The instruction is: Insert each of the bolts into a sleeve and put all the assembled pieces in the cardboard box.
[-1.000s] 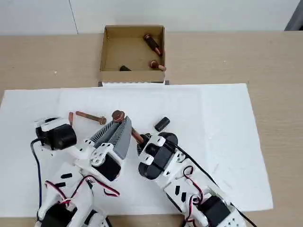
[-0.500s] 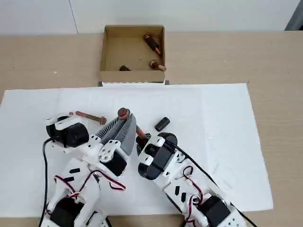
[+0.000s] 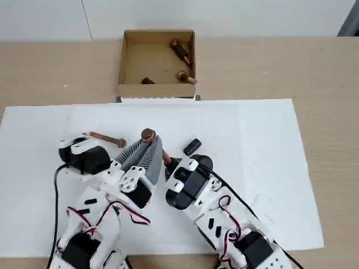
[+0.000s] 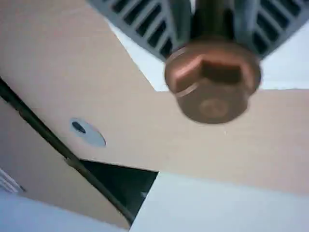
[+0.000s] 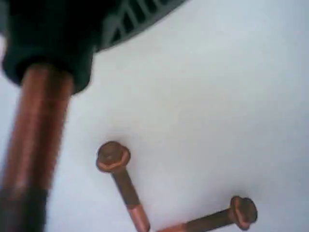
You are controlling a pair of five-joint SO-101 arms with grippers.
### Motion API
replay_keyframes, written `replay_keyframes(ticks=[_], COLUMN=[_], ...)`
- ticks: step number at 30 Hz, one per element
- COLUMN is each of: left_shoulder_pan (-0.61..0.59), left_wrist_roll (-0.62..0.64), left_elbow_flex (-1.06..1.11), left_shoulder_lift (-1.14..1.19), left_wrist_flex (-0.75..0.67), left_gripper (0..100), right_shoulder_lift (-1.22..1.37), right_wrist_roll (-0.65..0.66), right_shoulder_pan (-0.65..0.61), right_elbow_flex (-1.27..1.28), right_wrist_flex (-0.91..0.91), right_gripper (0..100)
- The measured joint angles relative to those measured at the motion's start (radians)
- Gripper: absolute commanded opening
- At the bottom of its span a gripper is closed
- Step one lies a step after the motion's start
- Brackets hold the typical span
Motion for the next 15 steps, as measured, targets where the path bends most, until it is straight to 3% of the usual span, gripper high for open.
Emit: replay_keyframes(ticks=[10, 15], left_shoulder_pan=[0.064, 0.117], left_wrist_roll=[-0.005, -0.006], left_elbow_flex=[0.063, 0.064], left_shoulder_lift=[0.000, 0.000], left_wrist_flex=[0.000, 0.114], left_gripper=[0, 0], right_shoulder_lift=[0.002, 0.002], right_wrist_roll=[0.000, 0.000], right_shoulder_pan=[-0.003, -0.003], right_elbow_flex=[-0.002, -0.003], right_wrist_flex=[0.000, 0.000], right_gripper=[0.2, 0.2])
